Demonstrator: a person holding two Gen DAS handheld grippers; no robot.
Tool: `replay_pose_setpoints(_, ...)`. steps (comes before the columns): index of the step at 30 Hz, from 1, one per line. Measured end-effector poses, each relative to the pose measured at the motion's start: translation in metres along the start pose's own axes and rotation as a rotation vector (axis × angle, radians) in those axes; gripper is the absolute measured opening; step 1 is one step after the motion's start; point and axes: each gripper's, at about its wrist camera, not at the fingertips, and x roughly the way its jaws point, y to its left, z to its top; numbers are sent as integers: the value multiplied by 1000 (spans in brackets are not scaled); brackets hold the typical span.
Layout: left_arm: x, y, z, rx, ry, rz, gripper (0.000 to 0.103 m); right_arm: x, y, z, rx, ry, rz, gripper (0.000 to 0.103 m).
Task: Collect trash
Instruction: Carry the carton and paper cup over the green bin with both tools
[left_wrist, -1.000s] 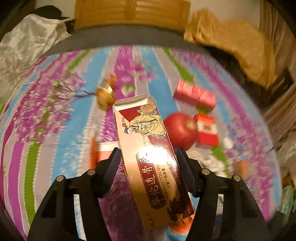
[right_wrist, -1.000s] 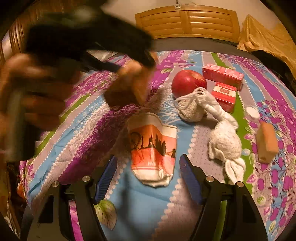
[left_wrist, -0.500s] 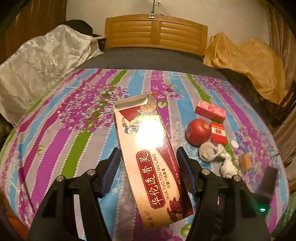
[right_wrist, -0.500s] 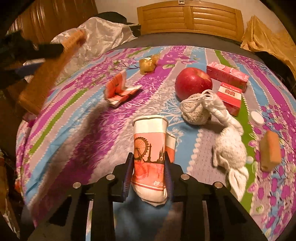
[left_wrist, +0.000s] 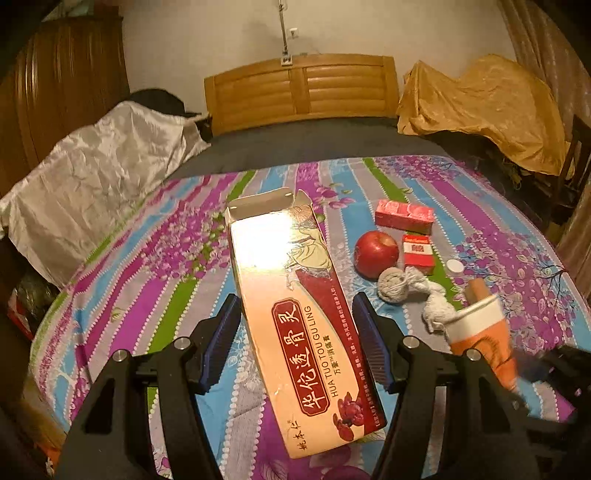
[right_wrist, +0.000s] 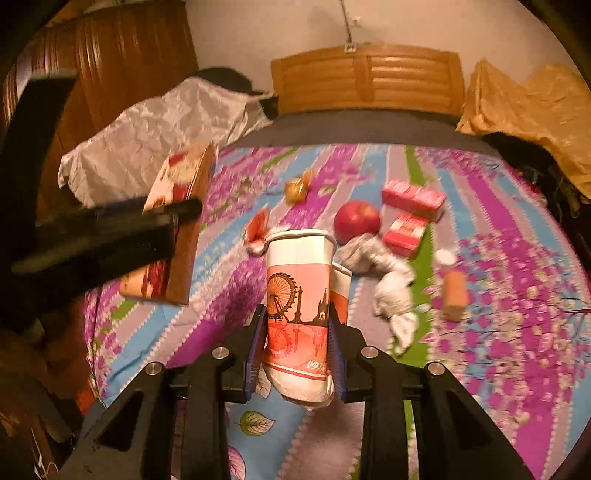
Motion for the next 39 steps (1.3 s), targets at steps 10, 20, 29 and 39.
replay_pose_setpoints(10,-43,-30,8,66,-84,6,60,-74,-19,6,39,-104,-56,32)
replay_pose_setpoints(20,-82,-80,19,156,-154,-52,60,-151,-58,-2,131,-219,-133,32)
replay_pose_setpoints(29,-117,-155,27,258,-211,-172,60,-237,-121,-30,249,-315,-261,33)
replay_pose_setpoints(39,-161,-292,17,438,-243,-422,60,-360,-221,-98,432,-393,-507,33)
